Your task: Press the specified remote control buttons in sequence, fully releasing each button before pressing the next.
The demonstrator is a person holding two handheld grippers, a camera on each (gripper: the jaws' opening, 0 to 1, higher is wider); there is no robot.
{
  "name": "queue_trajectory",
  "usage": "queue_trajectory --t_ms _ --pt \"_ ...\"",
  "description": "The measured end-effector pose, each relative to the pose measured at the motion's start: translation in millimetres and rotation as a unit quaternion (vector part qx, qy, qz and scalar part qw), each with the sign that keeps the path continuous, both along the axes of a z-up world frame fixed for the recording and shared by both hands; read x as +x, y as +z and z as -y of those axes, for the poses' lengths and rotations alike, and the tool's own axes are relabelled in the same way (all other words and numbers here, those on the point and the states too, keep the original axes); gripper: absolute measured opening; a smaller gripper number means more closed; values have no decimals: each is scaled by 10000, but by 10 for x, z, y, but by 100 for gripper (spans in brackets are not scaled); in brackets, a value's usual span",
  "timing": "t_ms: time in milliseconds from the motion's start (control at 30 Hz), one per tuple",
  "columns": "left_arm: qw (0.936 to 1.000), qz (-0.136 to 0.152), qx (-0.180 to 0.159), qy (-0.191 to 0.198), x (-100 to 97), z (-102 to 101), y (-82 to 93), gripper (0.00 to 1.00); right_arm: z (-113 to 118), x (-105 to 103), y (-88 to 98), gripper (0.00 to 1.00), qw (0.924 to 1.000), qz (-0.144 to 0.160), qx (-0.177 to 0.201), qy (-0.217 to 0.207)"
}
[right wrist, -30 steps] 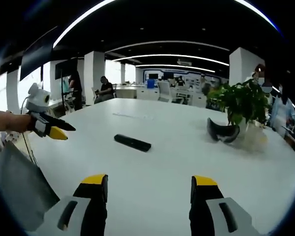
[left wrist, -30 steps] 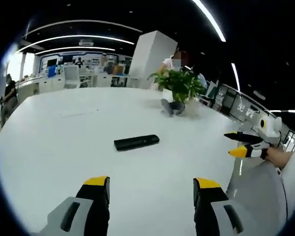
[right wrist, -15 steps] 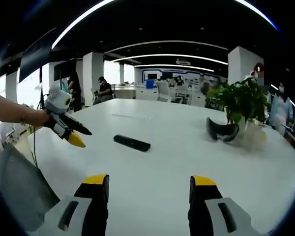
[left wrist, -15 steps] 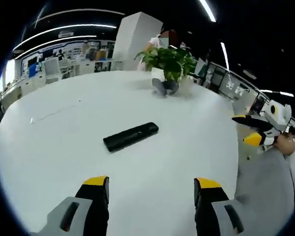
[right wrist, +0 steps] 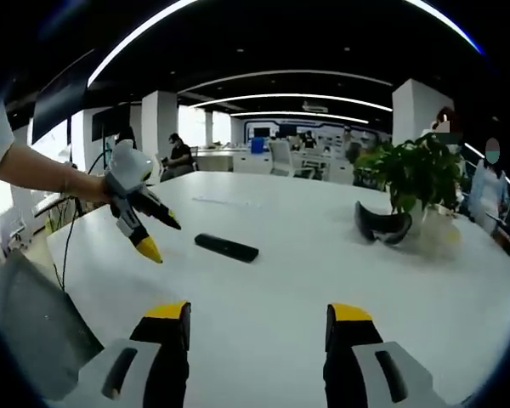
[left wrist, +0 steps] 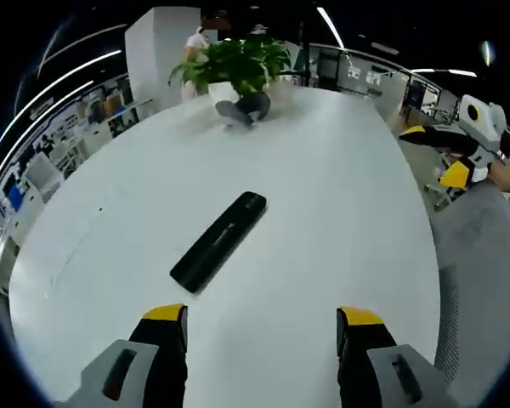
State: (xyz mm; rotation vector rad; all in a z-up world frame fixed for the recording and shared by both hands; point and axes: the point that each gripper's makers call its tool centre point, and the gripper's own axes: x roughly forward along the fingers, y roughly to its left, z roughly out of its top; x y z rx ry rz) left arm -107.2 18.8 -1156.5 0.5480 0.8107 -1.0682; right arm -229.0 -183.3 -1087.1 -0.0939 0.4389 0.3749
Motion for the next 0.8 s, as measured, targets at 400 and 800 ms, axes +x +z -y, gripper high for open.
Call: queue_trajectory --t_ms 400,800 --pt "9943 -849 453 -447 180 89 -172 70 -63 0 6 62 9998 -18 175 115" --pt "9910 -741 876 -693 512 141 -207 60 -76 -17 -58 60 9996 -191 165 154"
